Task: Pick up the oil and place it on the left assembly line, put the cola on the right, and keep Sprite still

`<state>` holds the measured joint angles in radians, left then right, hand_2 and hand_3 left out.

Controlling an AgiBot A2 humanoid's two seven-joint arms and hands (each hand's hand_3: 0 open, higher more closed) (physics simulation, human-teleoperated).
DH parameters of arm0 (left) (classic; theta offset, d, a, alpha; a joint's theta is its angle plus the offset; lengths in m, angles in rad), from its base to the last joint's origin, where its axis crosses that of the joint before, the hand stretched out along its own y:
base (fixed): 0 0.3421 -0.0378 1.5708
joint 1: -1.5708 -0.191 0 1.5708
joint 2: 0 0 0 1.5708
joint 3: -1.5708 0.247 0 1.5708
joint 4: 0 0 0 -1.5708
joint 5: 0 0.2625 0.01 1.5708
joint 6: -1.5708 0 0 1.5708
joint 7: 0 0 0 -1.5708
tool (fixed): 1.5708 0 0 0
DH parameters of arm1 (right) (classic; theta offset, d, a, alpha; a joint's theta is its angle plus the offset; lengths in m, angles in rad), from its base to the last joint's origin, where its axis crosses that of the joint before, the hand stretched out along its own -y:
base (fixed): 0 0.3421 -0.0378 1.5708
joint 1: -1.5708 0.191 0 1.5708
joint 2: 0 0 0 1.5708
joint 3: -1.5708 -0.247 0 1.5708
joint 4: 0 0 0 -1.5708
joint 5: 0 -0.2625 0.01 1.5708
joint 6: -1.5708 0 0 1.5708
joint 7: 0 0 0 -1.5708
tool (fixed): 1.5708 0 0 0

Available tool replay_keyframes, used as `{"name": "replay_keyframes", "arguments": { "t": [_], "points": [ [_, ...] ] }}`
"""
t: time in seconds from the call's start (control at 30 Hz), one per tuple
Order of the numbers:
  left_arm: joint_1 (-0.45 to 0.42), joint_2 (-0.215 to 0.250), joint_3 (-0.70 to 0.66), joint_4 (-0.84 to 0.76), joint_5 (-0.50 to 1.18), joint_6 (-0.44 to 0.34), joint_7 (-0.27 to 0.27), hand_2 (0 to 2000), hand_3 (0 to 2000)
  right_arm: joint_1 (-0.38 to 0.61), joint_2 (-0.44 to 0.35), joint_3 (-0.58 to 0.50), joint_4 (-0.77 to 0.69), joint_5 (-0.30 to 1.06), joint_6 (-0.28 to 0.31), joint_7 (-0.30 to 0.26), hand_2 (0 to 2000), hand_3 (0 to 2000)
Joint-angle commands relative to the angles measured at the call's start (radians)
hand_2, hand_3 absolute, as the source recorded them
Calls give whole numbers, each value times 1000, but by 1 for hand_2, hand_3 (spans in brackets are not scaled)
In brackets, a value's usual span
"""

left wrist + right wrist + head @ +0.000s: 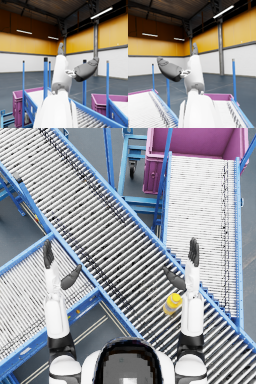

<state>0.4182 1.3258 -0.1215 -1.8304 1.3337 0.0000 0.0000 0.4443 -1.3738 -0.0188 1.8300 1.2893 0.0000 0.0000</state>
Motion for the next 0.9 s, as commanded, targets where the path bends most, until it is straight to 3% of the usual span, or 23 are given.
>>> {"name": "replay_keyframes", "arguments": {
  "t": [0.03, 0.9],
  "points": [
    [24, -3, -4, 1, 0, 0, 0, 0, 0, 23, -2, -7, 1, 0, 0, 0, 0, 0],
    [7, 18, -6, -33, 0, 0, 0, 0, 0, 15, -28, -37, 8, 0, 0, 0, 0, 0]
  ]
}}
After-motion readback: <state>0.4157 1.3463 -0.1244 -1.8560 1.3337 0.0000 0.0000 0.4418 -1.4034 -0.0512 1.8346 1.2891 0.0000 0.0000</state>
